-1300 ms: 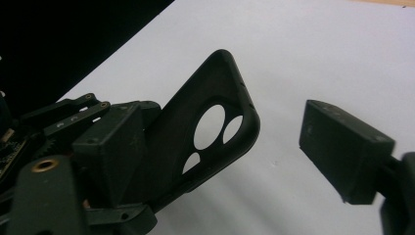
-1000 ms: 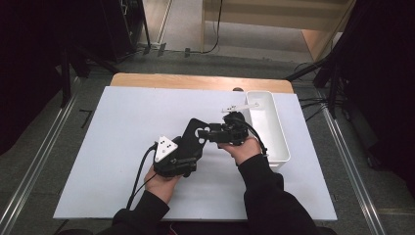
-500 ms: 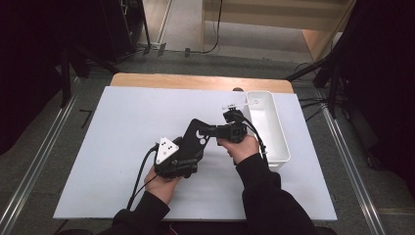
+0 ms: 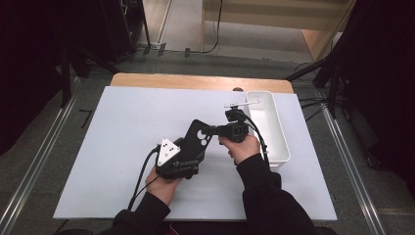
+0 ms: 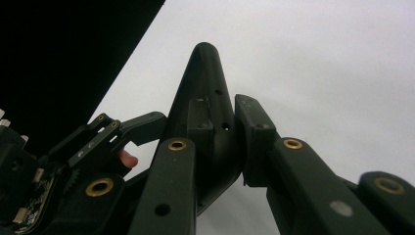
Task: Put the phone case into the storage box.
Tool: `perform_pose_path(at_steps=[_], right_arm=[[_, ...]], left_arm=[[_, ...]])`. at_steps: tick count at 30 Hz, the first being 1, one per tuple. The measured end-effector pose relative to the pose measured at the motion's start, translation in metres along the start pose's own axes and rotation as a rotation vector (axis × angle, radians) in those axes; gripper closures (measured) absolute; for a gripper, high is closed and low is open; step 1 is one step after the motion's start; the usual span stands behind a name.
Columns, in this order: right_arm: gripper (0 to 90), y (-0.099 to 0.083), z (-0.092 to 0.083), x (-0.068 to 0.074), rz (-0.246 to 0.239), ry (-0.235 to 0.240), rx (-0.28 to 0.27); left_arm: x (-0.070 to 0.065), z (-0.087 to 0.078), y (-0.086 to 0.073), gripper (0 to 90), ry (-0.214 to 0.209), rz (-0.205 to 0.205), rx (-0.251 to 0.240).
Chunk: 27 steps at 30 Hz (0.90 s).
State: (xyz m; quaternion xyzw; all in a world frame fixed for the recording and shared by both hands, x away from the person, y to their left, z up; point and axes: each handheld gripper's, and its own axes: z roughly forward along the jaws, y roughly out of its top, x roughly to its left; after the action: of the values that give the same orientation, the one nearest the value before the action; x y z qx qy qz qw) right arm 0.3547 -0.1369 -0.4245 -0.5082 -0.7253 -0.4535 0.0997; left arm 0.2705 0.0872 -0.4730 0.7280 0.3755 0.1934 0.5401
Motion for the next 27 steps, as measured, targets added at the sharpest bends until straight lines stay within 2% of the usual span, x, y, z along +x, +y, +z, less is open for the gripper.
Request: perform_pose_path(at_steps=[5, 11, 14, 17, 20, 23, 27], right_arm=[[76.3, 0.001, -0.002, 0.001, -0.018, 0.000, -0.007], [76.5, 0.002, -0.004, 0.003, -0.035, -0.003, -0.006], [76.6, 0.002, -0.005, 0.003, -0.043, -0.005, -0.004], [76.6, 0.002, -0.006, 0.004, -0.056, -0.014, -0.010], [76.6, 0.002, -0.007, 0.004, -0.056, -0.013, -0.013], [76.6, 0.003, -0.009, 0.004, -0.067, -0.028, -0.018], [76.5, 0.003, -0.012, 0.004, -0.077, -0.039, -0.024]], left_arm=[[0.000, -0.001, 0.002, 13.0, -0.005, 0.006, -0.015], [0.000, -0.001, 0.005, 12.9, -0.009, 0.012, 0.004], [0.001, -0.001, 0.007, 12.5, -0.026, 0.002, 0.020], [0.005, 0.002, 0.011, 11.8, -0.067, -0.013, 0.059], [0.007, 0.002, 0.014, 11.3, -0.084, -0.014, 0.071], [0.009, 0.001, 0.017, 4.9, -0.109, -0.036, 0.090], [0.011, -0.001, 0.022, 4.6, -0.126, -0.033, 0.109]])
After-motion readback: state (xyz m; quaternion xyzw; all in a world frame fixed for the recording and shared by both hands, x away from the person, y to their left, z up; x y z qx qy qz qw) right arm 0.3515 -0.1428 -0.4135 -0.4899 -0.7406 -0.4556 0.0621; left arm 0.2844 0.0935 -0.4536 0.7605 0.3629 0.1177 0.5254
